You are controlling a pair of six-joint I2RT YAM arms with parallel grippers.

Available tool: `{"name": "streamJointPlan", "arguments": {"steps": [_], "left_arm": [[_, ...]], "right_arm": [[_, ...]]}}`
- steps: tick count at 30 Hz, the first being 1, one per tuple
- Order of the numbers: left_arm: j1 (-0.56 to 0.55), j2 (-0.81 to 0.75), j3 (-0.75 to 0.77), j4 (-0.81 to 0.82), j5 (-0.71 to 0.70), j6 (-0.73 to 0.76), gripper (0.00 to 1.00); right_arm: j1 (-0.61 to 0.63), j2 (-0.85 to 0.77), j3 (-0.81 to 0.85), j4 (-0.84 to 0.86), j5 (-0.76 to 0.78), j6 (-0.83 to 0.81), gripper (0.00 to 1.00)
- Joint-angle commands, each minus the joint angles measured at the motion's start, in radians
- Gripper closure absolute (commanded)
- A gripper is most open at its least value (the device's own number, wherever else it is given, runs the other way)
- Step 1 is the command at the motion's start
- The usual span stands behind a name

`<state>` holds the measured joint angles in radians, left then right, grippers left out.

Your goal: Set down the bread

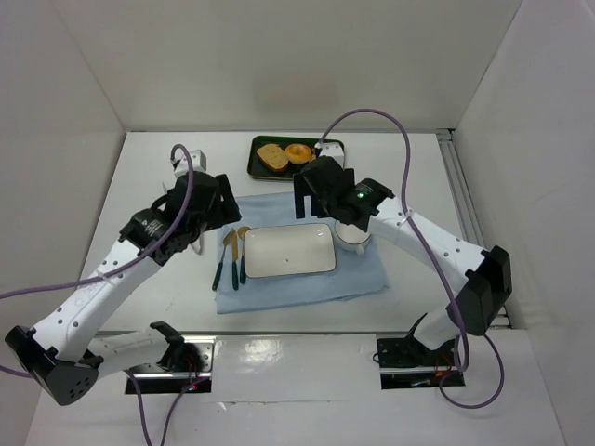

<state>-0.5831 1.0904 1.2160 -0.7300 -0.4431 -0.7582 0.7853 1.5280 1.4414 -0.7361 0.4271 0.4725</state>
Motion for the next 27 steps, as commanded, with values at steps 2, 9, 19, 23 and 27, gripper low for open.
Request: {"name": "streamJointPlan", "arguments": {"steps": [2,9,19,23,27], "left_arm": [[0.005,-0.044,-0.006,-0.028,-0.1,0.039,0.13],[0.005,0.058,-0.017,-0.13,-0.146,-0.024,0.15],[0.049,0.275,0.04,-0.223,-0.157,-0.09,0.1],[0.126,0.286,0.004,-0.195,-0.138,-0.069,0.1],[0.229,0.275,-0.048,-0.117,-0.077,-0.012,0.1]], "right_arm": [[-0.006,-0.085,-0.027,0.08,-0.03,-0.018,0.0],[-0.006,-0.031,-0.003,0.001,-0.011,-0.044,0.0],[-0.119,-0.068,-0.035,0.087,-0.126,-0.101,0.0],[-0.145,-0.068,-0.045,0.103,-0.162,-0.11,0.0],[-0.165,-0.068,-0.045,0.103,-0.182,-0.11,0.0]]}}
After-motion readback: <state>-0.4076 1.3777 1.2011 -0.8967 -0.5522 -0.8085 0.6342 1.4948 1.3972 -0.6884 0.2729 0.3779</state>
